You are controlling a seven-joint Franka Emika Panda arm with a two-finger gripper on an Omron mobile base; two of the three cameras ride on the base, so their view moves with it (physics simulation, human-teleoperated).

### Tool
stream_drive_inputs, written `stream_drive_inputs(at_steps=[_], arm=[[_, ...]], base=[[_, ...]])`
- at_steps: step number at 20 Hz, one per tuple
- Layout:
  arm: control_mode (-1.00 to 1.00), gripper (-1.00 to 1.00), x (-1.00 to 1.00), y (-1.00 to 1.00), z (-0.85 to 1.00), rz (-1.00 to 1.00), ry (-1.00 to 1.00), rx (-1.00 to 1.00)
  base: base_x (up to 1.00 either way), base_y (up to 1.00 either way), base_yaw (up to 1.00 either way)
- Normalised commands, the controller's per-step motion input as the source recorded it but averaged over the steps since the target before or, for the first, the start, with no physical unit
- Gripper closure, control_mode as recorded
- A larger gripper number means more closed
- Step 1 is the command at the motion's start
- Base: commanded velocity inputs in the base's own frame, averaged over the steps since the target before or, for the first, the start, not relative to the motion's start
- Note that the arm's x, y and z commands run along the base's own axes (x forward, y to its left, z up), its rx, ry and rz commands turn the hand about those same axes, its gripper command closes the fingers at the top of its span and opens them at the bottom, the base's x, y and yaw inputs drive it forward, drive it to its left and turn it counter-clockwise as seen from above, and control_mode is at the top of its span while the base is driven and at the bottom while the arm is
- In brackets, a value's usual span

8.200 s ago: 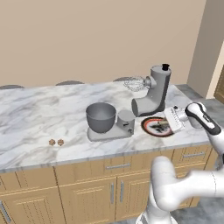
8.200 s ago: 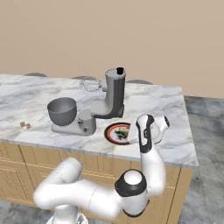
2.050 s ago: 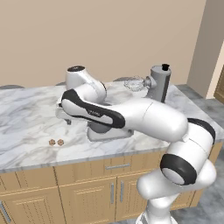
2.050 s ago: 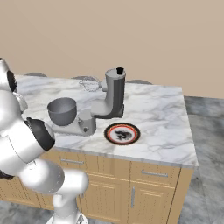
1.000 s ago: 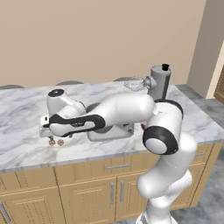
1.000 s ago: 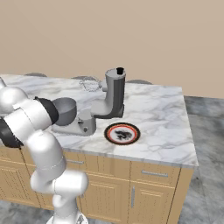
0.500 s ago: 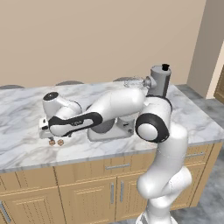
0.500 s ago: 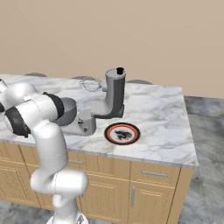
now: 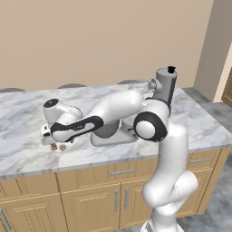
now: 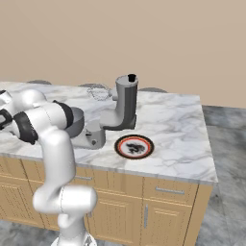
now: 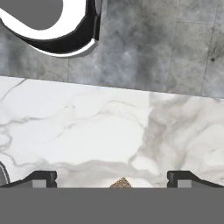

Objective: Add butter and sugar cubes to the stand mixer bowl and then turn on the stand mixer to begin making frosting.

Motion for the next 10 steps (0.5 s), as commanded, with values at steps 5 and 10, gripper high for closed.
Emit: stream_drive_inputs(at_steps=[5, 10], arm=[[-1.0, -1.0, 0.22, 0.0, -0.23, 0.11, 0.0, 0.0], [-1.0, -1.0, 0.2, 0.0, -0.18, 0.15, 0.0, 0.0]], base=[[0.0, 0.0, 0.0], [0.0, 0.0, 0.0]])
